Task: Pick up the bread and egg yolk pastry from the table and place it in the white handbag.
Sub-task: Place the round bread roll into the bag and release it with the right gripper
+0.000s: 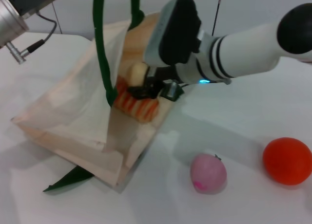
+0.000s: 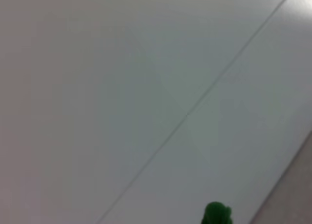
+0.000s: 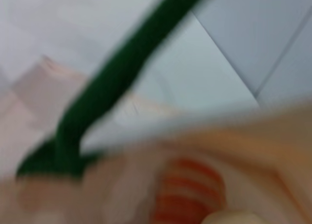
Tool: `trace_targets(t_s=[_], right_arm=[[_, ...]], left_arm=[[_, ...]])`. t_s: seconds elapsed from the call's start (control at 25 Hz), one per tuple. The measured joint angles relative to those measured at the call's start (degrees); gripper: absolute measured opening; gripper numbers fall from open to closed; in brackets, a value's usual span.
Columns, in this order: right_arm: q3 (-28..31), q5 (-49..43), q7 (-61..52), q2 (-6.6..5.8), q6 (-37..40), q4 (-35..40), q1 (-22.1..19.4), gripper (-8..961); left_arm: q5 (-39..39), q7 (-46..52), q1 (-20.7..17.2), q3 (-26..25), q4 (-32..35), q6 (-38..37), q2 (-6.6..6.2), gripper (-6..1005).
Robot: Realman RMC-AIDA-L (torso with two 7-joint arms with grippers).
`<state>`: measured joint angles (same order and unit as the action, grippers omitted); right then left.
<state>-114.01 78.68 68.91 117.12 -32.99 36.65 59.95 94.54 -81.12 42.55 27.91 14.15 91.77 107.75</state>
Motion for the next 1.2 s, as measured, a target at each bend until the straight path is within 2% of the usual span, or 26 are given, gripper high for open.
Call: trace_targets(t_s=[0.2, 0.56, 0.76, 1.2], right_arm=[[-3.11, 4.18, 1.24, 0.08, 4.93, -0.59, 2.13, 658], [-3.83, 5.65, 1.09, 0.18, 16.48, -6.83, 2.98, 650], [-3.93, 5.97, 1.22, 0.16, 17.88, -8.79, 3.37, 650], [-3.78, 6.11, 0.91, 0.11, 17.22, -8.17, 2.91, 662]], left_arm=[[-0.61, 0.09, 1.14, 0.55, -0.06, 1.41, 0.85, 130], [-0.65, 0.82, 2.75, 1.31, -0.45, 3.89, 2.11, 130], [-0.56, 1.02, 3.06, 1.44, -0.79, 3.96, 2.47, 131], [-0.10, 0.47, 1.27, 0.81, -0.78, 1.52, 2.21, 131]])
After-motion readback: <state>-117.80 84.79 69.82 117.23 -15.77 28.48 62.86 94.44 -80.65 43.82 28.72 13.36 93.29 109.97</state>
